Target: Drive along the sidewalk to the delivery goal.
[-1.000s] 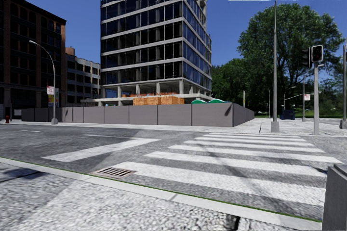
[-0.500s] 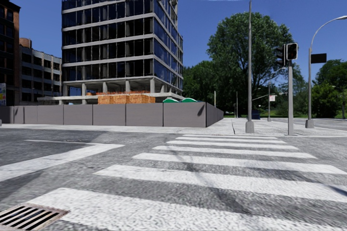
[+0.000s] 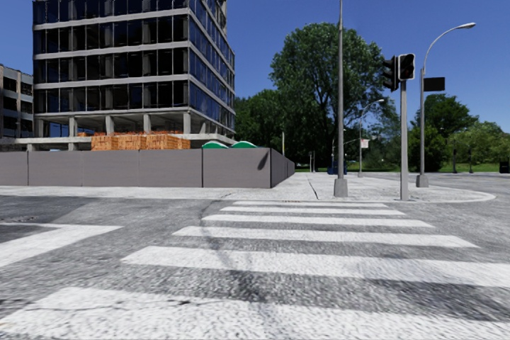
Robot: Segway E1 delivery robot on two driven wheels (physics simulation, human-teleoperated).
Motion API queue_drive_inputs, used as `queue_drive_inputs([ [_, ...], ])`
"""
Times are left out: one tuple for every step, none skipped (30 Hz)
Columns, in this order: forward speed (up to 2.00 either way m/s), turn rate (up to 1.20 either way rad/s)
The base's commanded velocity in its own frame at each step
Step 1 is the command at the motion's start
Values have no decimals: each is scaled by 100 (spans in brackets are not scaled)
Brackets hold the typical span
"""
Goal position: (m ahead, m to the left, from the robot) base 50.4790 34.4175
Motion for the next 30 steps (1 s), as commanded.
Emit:
queue_drive_inputs([
  [200, -29],
  [200, -16],
  [200, -10],
  [200, -10],
  [200, -9],
  [200, -9],
  [200, -8],
  [200, -8],
  [200, -8],
  [200, -8],
  [200, -8],
  [200, -11],
  [200, -17],
  [200, -22],
  [200, -25],
  [200, -25],
  [200, -29],
  [200, -35],
  [200, -39],
  [200, -39],
  [200, -41],
  [200, -41],
  [200, -41],
  [200, -41],
  [200, -41],
  [200, -42],
  [200, -42],
  [200, -42],
  [200, -42],
  [200, -42],
])
